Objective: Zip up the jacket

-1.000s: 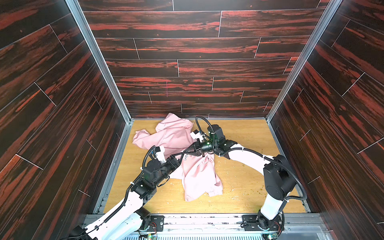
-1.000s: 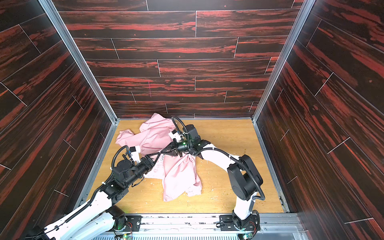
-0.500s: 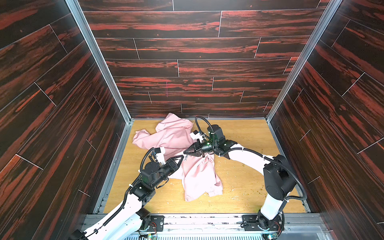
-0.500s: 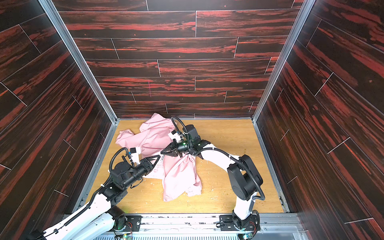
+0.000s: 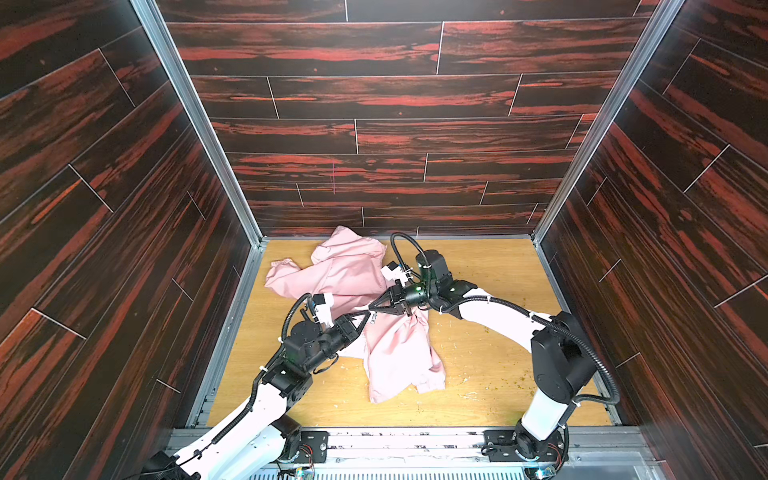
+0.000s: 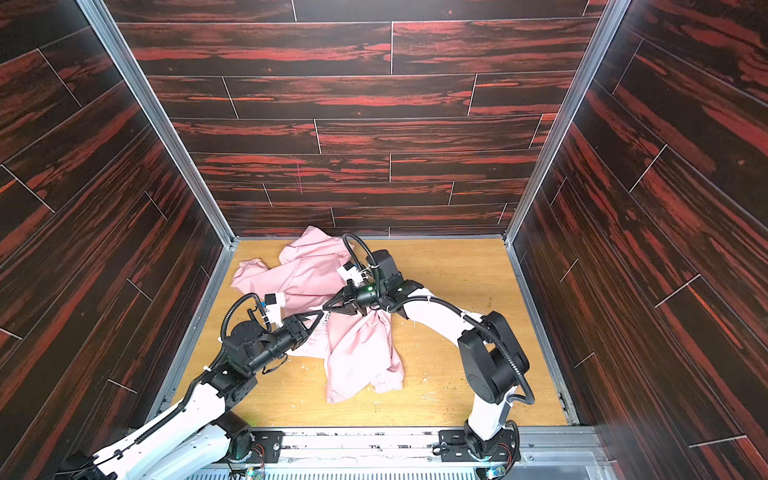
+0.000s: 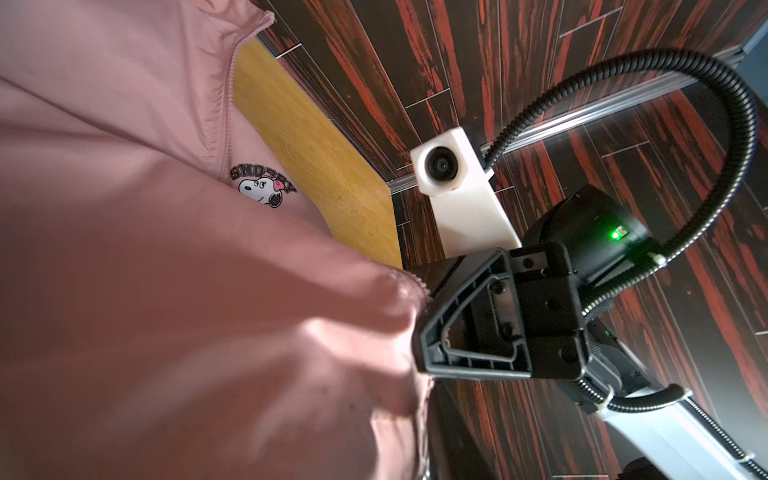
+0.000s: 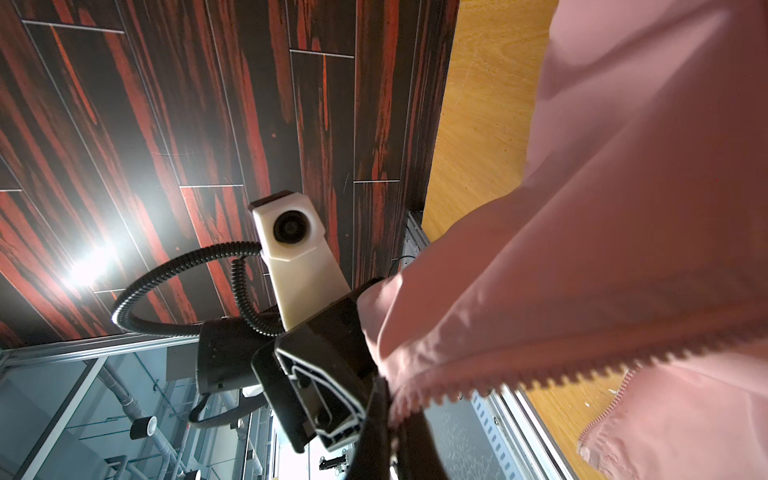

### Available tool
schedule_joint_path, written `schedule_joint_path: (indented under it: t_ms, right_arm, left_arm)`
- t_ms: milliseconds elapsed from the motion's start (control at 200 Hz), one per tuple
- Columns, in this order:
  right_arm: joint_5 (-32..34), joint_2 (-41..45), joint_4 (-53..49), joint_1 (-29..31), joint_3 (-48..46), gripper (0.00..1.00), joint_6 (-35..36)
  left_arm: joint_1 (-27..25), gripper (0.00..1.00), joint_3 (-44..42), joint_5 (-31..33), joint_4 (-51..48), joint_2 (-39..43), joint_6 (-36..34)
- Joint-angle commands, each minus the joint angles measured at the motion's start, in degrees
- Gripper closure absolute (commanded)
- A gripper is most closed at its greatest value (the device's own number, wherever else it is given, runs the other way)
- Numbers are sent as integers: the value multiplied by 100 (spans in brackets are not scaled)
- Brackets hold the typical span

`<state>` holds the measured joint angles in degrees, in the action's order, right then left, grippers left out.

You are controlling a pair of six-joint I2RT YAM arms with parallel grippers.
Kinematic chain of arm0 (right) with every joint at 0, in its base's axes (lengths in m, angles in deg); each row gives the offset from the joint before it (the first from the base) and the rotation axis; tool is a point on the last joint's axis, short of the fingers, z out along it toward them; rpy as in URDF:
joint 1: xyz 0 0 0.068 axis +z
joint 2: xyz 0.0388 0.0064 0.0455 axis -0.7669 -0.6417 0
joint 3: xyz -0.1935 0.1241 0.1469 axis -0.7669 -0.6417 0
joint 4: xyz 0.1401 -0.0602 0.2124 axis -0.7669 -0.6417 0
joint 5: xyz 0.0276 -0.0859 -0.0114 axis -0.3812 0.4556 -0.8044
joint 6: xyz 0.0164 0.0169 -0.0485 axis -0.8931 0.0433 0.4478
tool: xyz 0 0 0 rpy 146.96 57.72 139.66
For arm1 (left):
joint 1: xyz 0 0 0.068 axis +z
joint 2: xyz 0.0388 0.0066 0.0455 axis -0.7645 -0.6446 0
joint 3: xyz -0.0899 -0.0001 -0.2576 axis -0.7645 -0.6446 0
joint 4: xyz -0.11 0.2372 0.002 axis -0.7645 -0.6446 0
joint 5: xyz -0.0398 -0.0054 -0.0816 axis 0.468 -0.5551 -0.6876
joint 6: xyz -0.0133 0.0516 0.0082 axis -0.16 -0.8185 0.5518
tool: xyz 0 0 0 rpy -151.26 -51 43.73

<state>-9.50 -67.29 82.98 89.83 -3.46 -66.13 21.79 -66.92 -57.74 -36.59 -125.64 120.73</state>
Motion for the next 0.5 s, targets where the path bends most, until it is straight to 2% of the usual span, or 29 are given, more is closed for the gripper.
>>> schedule_joint_path:
  t_ms: [0, 135, 491]
  right_arm:
    - [-86, 269, -42, -10, -37, 100, 96]
    - [-97, 268, -41, -11, -37, 100, 100]
    - [-102, 275, -25, -3, -63, 100, 97]
  left_arm:
    - [31, 76, 34, -194, 284, -61, -2]
    - [37, 80, 34, -279, 411, -152, 35]
    - [34, 79, -44, -380, 695, -152, 137]
